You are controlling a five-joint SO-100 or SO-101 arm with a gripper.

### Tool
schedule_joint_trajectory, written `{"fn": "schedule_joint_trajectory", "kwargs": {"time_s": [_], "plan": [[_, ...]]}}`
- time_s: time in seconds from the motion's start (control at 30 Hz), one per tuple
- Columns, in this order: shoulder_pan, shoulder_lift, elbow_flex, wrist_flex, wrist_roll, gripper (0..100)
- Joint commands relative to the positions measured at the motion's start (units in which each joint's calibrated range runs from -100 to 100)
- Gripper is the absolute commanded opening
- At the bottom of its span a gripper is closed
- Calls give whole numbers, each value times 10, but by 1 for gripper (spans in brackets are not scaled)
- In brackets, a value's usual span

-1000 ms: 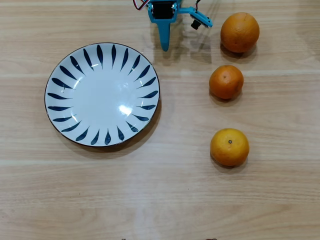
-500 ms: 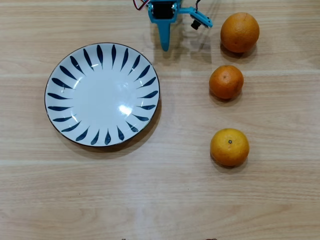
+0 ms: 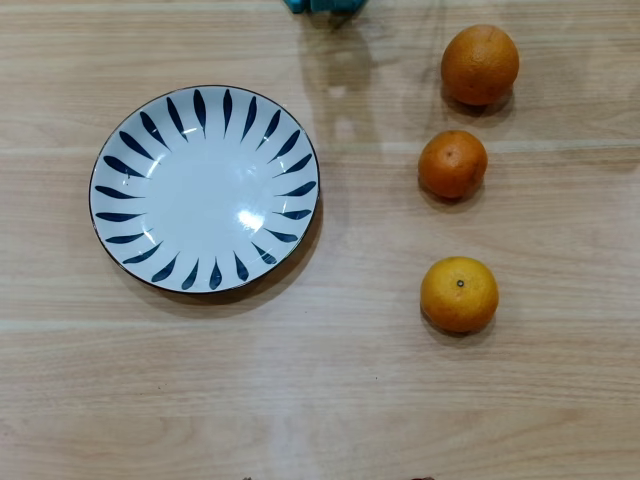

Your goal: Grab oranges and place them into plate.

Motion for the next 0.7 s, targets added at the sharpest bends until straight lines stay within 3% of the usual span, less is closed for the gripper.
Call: {"fn": "schedule_joint_trajectory", "kwargs": {"time_s": [0.0,0.13,0.27,0.5,0.67], "plan": [[-12,29,-82,15,-64,2],[-53,42,-81,15,-123,2],[-162,75,-82,15,-195,2],[-365,145,-86,14,-272,2],[-429,197,-88,14,-348,2]]}}
